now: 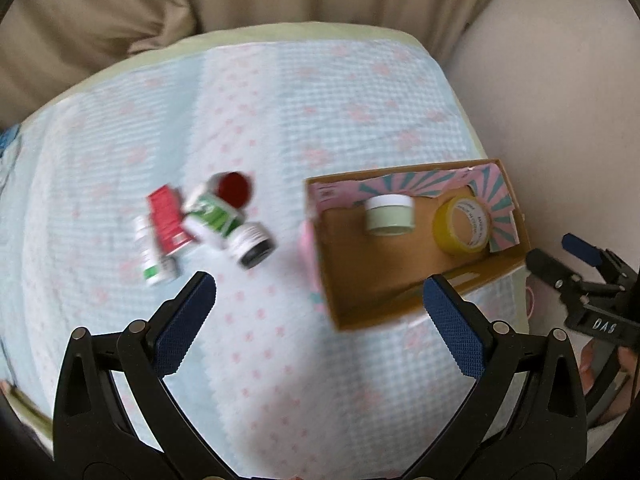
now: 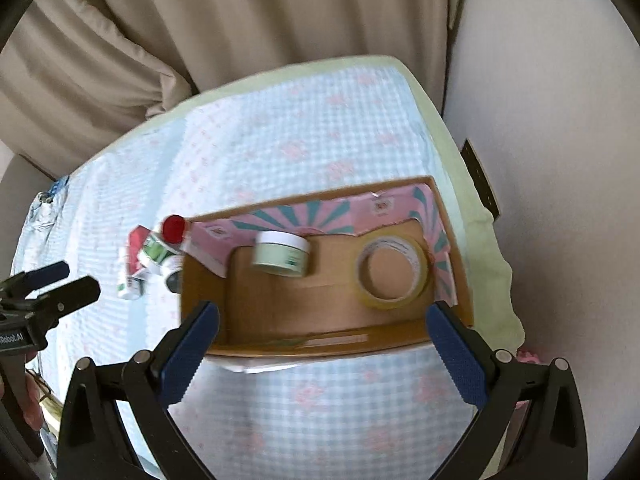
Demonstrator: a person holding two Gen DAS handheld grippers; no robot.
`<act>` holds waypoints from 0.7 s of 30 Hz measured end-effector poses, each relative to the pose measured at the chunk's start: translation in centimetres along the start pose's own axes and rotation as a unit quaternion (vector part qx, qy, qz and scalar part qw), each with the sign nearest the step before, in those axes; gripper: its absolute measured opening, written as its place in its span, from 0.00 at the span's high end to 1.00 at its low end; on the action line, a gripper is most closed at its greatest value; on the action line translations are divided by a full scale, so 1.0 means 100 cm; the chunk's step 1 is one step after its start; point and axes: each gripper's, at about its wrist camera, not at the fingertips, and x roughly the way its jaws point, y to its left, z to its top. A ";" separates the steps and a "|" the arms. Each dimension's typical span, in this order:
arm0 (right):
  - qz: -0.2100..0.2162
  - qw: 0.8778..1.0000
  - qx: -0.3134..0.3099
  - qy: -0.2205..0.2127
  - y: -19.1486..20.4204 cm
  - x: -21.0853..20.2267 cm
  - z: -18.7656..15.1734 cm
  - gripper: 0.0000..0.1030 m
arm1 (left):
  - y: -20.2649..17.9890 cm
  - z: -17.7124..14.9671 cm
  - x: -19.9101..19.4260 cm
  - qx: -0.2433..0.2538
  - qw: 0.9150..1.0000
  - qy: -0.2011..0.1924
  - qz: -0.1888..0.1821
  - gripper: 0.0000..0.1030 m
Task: Organize rigid objects
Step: 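Lift both tools out of the box and move toward the remaining bottles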
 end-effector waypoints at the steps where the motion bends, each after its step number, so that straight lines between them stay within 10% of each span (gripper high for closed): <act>1: 0.001 1.000 -0.002 -0.004 0.008 -0.005 -0.001 0.00 | 0.010 -0.004 -0.007 -0.006 1.000 -0.001 0.002 0.00; 21: 0.061 0.997 -0.038 -0.026 0.185 -0.037 -0.010 0.00 | 0.234 -0.052 -0.044 -0.135 0.990 0.022 -0.022 0.00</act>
